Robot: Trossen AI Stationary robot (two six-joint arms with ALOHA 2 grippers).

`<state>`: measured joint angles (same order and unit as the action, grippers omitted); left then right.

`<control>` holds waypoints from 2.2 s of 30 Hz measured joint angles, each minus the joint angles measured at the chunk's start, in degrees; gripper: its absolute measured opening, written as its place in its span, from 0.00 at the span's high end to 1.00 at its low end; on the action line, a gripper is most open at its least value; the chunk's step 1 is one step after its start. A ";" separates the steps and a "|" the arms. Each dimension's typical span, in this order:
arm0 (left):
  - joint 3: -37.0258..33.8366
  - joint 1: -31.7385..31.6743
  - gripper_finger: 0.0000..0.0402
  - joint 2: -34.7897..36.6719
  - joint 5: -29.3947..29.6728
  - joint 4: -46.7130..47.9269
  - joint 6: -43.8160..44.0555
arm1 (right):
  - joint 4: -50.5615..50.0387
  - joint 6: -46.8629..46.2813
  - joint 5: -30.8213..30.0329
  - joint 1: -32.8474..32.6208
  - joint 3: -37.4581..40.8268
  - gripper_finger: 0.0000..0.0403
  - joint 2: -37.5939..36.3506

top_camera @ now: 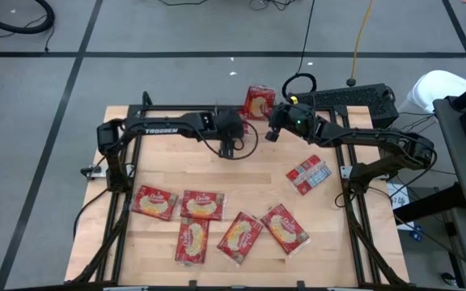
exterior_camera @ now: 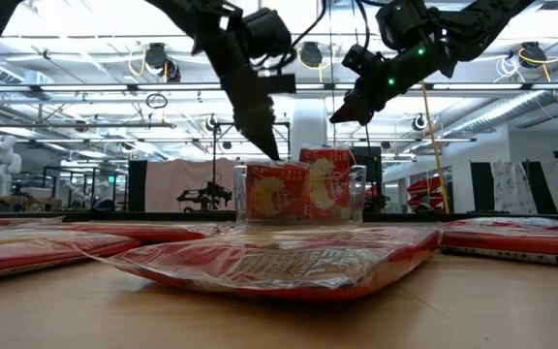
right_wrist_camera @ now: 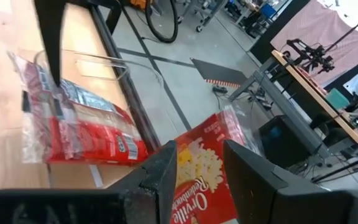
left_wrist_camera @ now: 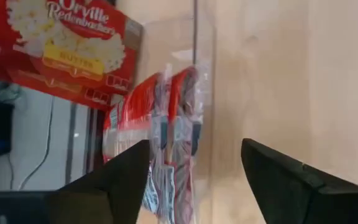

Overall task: Sort popcorn bags into baskets
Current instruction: Adjust the red popcorn bags in the transparent bin, then put the red popcorn bag into the transparent bin

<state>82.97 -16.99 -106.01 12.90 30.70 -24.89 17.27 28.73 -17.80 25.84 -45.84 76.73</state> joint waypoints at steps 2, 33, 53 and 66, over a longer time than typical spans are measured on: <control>-0.96 -0.36 0.40 0.04 0.59 -1.43 0.22 | -0.04 0.00 0.00 -0.32 0.00 0.69 0.00; -4.54 -12.72 0.91 0.93 1.31 -15.05 -7.09 | 0.88 0.63 0.04 -0.52 0.00 0.69 0.00; -4.56 -19.90 0.64 0.87 1.33 -28.08 -8.46 | 0.79 0.68 0.09 -0.52 0.00 0.69 0.00; -4.54 -17.69 0.62 14.30 -8.99 -17.87 5.68 | -17.44 -12.11 0.00 -6.75 -0.02 0.69 -7.83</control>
<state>78.43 -34.67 -91.71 3.92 12.83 -19.21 -0.17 16.62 -17.81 19.09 -45.87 68.90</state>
